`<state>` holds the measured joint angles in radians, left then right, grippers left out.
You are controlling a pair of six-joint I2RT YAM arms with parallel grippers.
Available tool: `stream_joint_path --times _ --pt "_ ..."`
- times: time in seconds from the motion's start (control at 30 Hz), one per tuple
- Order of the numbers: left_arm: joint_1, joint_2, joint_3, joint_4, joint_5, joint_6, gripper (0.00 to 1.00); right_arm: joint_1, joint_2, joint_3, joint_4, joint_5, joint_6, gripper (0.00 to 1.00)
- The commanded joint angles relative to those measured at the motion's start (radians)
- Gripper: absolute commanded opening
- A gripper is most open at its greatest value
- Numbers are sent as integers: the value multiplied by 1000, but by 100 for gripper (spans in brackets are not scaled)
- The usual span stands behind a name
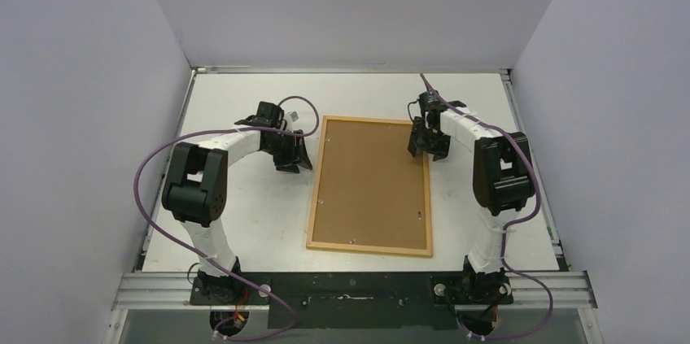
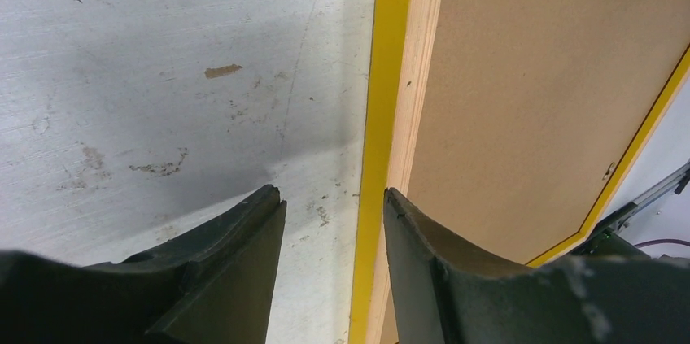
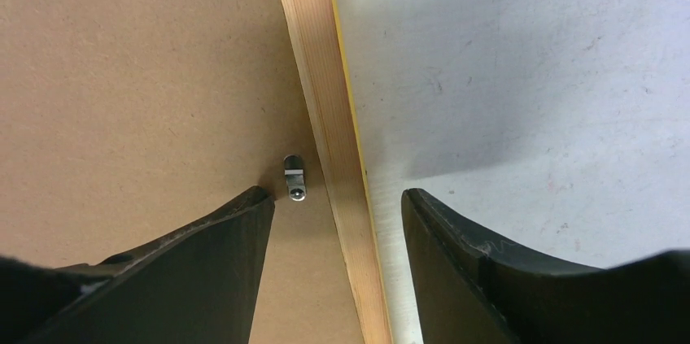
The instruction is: Put the photo into the frame
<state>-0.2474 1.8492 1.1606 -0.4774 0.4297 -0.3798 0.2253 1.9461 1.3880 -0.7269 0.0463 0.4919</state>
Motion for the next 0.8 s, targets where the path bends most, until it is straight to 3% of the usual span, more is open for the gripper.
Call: stream_joint_path --times 0.0,0.43,0.6,0.77 --pt "-11 -11 5 32 -4 20 46 -16 8 24 53 -18 23 58" --pt "-55 52 27 -55 -151 40 36 -37 -1 -35 124 -37 79 45" --pt "-58 66 28 -58 -159 20 33 -38 -8 -65 143 -39 86 36" --pt "-61 74 29 -55 -149 8 31 -52 -17 -100 174 -108 89 32"
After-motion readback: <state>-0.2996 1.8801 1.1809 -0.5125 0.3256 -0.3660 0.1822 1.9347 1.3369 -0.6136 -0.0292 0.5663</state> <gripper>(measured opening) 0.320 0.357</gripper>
